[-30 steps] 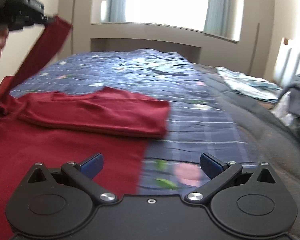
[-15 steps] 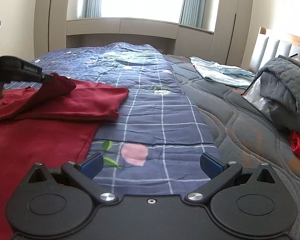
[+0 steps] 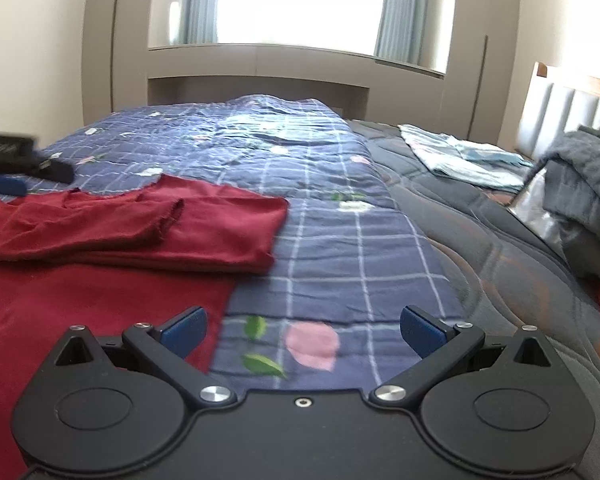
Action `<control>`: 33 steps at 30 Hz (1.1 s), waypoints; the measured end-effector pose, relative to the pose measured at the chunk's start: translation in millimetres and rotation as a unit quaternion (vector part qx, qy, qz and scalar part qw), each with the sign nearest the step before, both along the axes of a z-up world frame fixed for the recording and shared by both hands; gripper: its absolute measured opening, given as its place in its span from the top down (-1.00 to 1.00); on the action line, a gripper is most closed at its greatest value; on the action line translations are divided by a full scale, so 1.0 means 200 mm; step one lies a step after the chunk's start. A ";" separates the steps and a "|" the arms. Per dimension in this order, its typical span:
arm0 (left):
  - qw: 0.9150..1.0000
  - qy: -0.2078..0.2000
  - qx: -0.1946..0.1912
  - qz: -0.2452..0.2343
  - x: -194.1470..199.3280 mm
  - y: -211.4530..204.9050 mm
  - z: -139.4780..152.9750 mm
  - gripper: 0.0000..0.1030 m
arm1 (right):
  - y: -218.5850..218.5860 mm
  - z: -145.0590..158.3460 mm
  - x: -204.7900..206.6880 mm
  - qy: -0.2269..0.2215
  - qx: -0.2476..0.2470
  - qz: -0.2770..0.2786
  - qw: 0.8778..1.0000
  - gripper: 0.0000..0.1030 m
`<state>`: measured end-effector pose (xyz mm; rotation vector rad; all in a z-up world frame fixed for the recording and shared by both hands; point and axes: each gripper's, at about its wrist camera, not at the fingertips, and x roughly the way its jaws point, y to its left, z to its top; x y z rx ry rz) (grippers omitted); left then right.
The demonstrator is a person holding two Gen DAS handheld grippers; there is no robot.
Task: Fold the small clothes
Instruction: 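Lift the held sleeve with the left tool, lay it across the body, release, then grasp the side edge of the sweater body with the right tool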
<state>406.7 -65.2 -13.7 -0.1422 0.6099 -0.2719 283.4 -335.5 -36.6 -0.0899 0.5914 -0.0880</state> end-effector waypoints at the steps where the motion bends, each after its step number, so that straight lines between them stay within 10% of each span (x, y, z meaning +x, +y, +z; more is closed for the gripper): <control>1: 1.000 0.001 0.008 0.010 -0.02 0.05 0.00 -0.99 | 0.01 0.00 0.02 0.000 0.001 0.004 1.000 -0.99; 12: 0.981 0.000 0.130 0.141 -0.31 0.63 -0.14 -0.99 | 0.25 0.05 0.32 0.007 0.010 0.142 0.990 -0.99; 18: 0.974 0.028 0.109 0.196 -0.34 0.85 -0.20 -0.99 | 0.36 0.03 0.59 0.040 0.038 0.204 0.977 -0.99; 33: 0.975 0.028 0.097 0.197 -0.34 0.93 -0.21 -0.99 | 0.29 -0.13 0.87 0.057 0.144 0.101 0.983 -0.56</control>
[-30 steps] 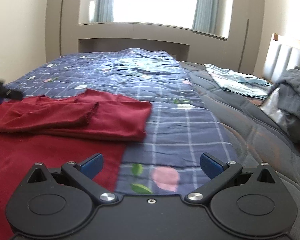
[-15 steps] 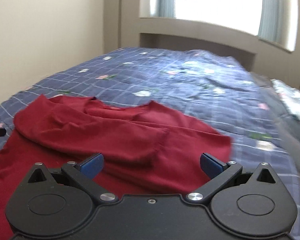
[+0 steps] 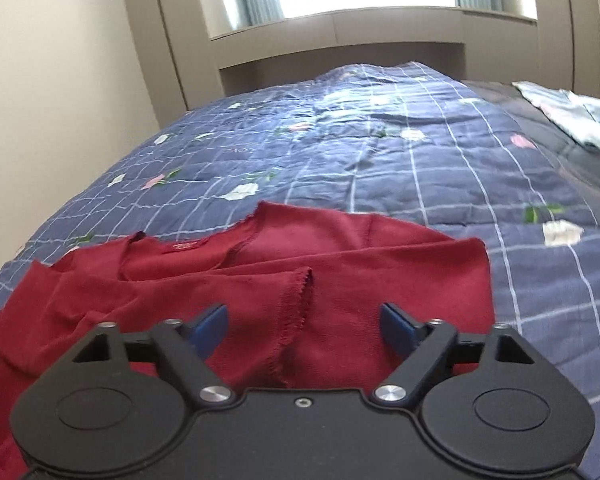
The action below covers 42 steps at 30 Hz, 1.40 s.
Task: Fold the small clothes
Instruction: 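Grasp the side edge of the sweater body with the right tool, then lift the held side edge and fold it over the body, then open the right tool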
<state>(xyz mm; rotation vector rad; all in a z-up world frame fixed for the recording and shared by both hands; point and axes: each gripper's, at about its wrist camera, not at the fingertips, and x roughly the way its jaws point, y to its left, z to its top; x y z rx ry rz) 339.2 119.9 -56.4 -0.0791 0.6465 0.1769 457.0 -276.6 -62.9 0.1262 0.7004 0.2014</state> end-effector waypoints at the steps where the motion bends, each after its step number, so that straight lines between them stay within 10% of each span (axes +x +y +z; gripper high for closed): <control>1: 1.000 -0.001 0.001 -0.001 0.00 0.00 0.00 -0.99 | 0.00 -0.01 0.00 0.002 0.001 0.001 1.000 -0.51; 8: 1.000 -0.002 0.020 -0.021 0.04 -0.02 0.01 -0.99 | 0.07 0.01 0.01 0.001 -0.009 0.033 0.999 0.76; 28: 0.991 -0.018 0.112 -0.068 0.28 -0.36 -0.05 -0.94 | 0.27 1.02 0.16 -0.146 0.161 0.138 0.967 0.79; 33: 0.989 -0.015 0.145 -0.039 0.32 -0.37 -0.07 -0.52 | 0.28 1.07 0.17 -0.154 0.153 0.146 0.965 0.79; 38: 0.993 -0.027 0.117 -0.017 0.29 -0.29 -0.05 0.70 | 0.24 1.00 0.16 -0.142 0.143 0.132 0.971 0.79; 42: 0.991 -0.026 0.131 0.010 0.26 -0.25 -0.05 0.90 | 0.18 0.88 0.15 -0.123 0.139 0.112 0.976 0.79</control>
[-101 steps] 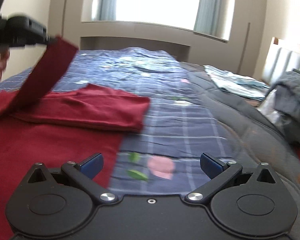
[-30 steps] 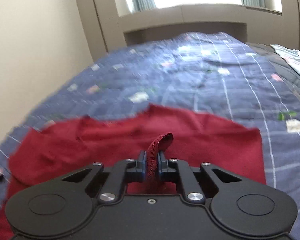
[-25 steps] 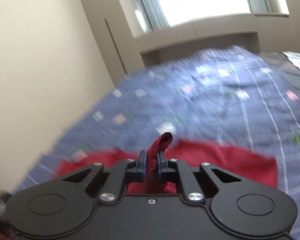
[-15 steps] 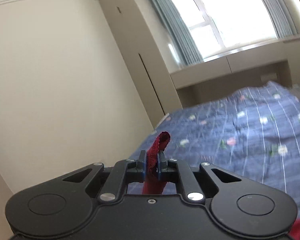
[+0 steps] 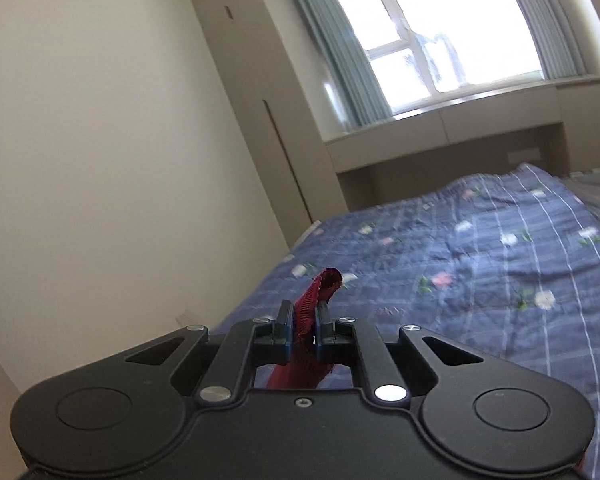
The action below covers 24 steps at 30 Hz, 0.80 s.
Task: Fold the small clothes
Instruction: 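Lift the held side edge and fold it over the body, then open the right tool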
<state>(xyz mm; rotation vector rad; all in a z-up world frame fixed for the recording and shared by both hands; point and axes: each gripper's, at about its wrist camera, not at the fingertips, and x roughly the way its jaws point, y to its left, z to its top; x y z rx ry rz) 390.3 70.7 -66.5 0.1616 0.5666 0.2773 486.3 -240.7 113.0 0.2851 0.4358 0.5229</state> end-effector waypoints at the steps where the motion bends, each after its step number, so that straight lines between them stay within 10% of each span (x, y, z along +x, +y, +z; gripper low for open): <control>1: 1.000 0.000 0.002 0.006 -0.01 0.01 0.00 0.91 | -0.02 -0.03 -0.01 0.005 -0.003 -0.004 1.000 0.79; 13: 0.996 0.068 -0.056 -0.008 -0.05 0.09 -0.06 0.71 | -0.23 -0.61 -0.08 0.113 -0.030 -0.063 0.991 0.79; 20: 0.990 0.096 -0.100 0.002 -0.14 0.23 -0.03 -0.60 | -0.24 -0.75 -0.16 0.118 -0.072 -0.074 0.988 0.76; 24: 0.985 0.103 -0.137 0.030 -0.18 0.29 -0.01 -0.85 | -0.25 -0.81 -0.19 0.122 -0.088 -0.081 0.985 0.71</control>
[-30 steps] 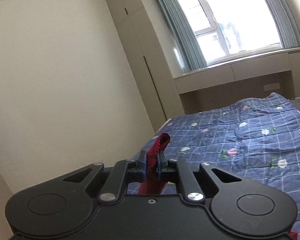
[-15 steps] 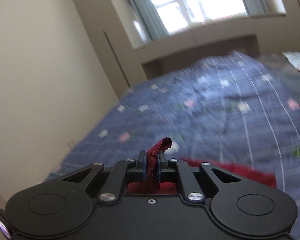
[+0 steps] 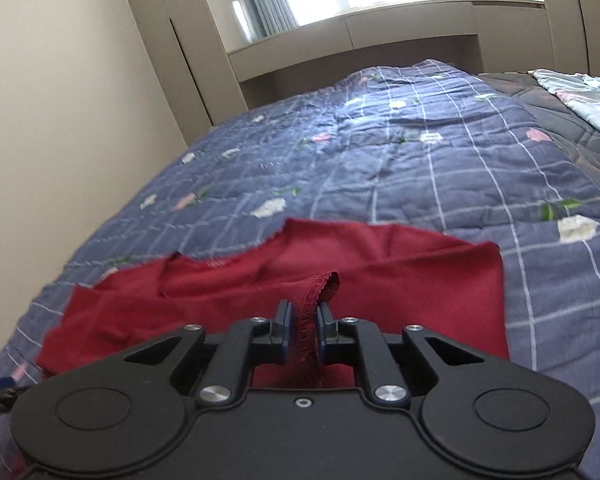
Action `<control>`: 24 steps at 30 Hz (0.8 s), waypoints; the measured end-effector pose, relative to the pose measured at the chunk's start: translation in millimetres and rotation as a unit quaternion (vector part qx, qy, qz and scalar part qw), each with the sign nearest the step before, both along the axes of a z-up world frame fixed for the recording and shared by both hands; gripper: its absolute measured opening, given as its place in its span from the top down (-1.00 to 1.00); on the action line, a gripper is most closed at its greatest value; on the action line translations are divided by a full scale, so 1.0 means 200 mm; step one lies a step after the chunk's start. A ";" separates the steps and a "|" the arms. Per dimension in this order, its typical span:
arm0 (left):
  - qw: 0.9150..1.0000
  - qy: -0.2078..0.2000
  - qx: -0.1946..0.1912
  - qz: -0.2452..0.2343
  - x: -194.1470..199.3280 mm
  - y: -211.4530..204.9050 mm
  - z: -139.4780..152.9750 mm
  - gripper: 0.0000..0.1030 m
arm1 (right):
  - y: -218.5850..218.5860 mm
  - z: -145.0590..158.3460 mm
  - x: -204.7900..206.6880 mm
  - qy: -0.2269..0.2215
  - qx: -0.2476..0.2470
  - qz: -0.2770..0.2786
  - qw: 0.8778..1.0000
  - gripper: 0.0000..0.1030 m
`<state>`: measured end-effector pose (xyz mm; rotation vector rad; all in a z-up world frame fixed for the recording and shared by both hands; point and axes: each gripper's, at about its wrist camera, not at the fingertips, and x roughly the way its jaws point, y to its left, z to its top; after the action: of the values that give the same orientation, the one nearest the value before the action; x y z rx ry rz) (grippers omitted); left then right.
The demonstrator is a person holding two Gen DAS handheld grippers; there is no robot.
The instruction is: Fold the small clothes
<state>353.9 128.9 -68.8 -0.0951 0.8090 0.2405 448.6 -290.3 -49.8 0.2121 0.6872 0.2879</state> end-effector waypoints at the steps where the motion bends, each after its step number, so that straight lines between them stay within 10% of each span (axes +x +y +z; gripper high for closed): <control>1: 1.000 -0.001 -0.005 0.009 0.00 0.01 0.01 -0.92 | 0.00 -0.01 -0.01 0.001 -0.003 -0.002 1.000 0.70; 11: 0.996 -0.058 -0.049 0.042 0.18 0.12 0.15 -0.98 | -0.03 -0.09 -0.04 -0.001 -0.016 -0.010 1.000 0.57; 18: 0.992 -0.071 -0.089 -0.053 0.48 0.11 0.11 -0.98 | -0.03 -0.05 -0.05 -0.008 0.000 -0.010 1.000 -0.32; 24: 0.990 -0.046 -0.120 -0.054 0.63 0.17 0.00 -0.94 | 0.02 -0.04 -0.05 -0.019 -0.048 -0.008 0.999 -0.47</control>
<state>480.0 162.6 -68.7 -0.2864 0.7461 0.0342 438.2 -287.0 -58.5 0.1197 0.6591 0.2422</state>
